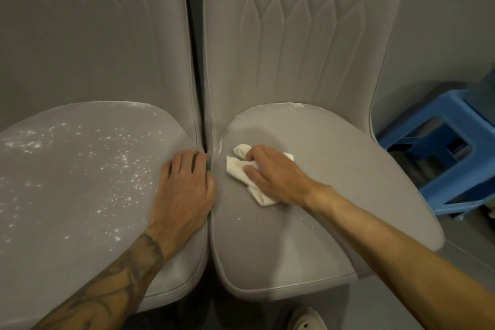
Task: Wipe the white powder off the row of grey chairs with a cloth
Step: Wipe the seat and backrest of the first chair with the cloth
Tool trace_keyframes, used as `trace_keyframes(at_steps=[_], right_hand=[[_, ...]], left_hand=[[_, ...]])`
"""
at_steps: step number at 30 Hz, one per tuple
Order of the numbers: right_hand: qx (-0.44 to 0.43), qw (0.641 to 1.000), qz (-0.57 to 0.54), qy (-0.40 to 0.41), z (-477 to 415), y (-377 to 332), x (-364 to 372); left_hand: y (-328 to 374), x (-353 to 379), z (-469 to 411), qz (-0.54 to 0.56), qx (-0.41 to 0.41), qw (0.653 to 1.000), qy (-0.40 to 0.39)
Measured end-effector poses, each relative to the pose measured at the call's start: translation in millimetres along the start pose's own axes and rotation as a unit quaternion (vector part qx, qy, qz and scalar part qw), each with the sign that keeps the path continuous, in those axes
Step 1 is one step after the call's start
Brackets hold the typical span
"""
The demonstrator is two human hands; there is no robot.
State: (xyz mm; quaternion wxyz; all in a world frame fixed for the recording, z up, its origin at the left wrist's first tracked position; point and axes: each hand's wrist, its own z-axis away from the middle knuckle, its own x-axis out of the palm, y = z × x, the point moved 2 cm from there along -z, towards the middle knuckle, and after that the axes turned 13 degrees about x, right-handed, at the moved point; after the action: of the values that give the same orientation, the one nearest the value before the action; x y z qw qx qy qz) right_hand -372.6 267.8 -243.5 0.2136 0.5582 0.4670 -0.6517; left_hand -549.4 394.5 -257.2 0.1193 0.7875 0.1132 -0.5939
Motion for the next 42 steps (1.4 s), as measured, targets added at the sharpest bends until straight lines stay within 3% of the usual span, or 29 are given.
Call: trace_keyframes(at_steps=[6,8,11,13,19,21,23,26,31,33,36,38,40,42], right_hand=[[0.147,0.988,0.025,0.038,-24,47,-19],[0.139,0.989,0.021,0.033,-9,27,-8],[0.043,0.999,-0.004,0.019,28,-4,-1],[0.028,1.0,-0.001,0.001,33,5,-11],[0.175,0.982,0.032,0.057,10,47,-20],[0.158,0.986,0.008,0.057,27,22,-9],[0.084,0.995,-0.024,0.041,55,-4,-7],[0.054,0.998,0.022,0.022,61,18,-22],[0.258,0.963,0.02,0.08,35,79,-39],[0.244,0.966,0.012,0.082,50,49,-25],[0.129,0.99,-0.022,0.058,92,-12,-9],[0.096,0.995,-0.01,0.036,102,-18,-14],[0.108,0.993,0.021,0.048,94,4,-21],[0.181,0.98,0.033,0.078,86,32,-27]], left_hand=[[-1,-1,-1,0.011,-0.001,1.0,0.007],[-2,0,-1,0.01,-0.001,1.0,0.004],[-3,1,-1,0.009,0.002,1.0,-0.002],[-3,1,0,0.012,0.001,1.0,0.0],[-3,1,0,0.0,0.009,1.0,0.013],[-4,3,0,0.002,0.009,1.0,0.011],[-5,4,0,0.007,0.007,1.0,0.008],[-5,3,0,0.01,0.003,1.0,0.011],[-3,0,0,0.002,0.01,1.0,0.021],[-3,0,0,-0.001,0.011,1.0,0.027],[-3,2,-1,0.006,0.011,1.0,0.028],[-3,2,0,0.012,0.01,1.0,0.025],[-3,1,0,0.012,0.009,1.0,0.028],[-3,0,1,0.006,0.012,0.999,0.032]])
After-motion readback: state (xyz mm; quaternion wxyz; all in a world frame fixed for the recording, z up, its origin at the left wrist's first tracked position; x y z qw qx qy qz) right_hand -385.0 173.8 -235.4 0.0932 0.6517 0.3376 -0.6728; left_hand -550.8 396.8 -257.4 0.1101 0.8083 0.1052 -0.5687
